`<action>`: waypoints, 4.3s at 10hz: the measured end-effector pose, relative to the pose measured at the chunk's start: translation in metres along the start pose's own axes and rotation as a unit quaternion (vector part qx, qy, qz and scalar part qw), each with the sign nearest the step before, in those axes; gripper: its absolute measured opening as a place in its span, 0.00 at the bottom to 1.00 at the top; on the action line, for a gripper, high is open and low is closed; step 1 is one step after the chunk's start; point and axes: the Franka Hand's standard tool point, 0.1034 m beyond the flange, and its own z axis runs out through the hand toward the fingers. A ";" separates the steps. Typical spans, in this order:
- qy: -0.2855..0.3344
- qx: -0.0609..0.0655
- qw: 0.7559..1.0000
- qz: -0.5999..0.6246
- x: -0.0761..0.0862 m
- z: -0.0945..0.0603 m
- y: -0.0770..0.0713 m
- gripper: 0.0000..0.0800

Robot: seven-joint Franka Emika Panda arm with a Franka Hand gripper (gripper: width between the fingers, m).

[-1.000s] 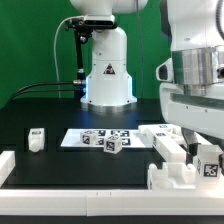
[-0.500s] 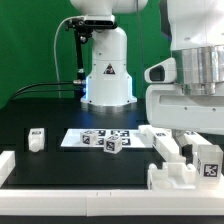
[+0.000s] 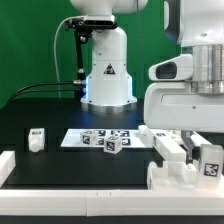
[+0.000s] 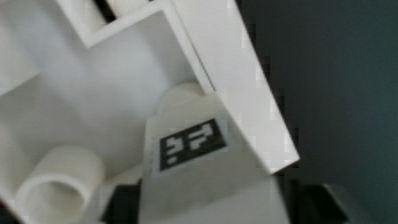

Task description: Assemble chair

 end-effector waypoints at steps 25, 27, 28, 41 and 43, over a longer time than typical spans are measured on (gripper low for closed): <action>-0.031 0.038 0.857 0.513 0.011 -0.032 0.012 0.81; -0.024 0.046 0.889 0.456 0.019 -0.040 0.035 0.81; -0.021 0.047 0.884 0.464 0.019 -0.038 0.034 0.81; -0.005 0.047 0.978 0.203 0.024 -0.037 0.071 0.81; 0.004 0.040 0.993 0.112 0.022 -0.032 0.107 0.81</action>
Offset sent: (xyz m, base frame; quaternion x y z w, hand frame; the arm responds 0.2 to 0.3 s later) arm -0.0013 -0.0057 0.0048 -0.0303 -0.0011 0.2637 0.9641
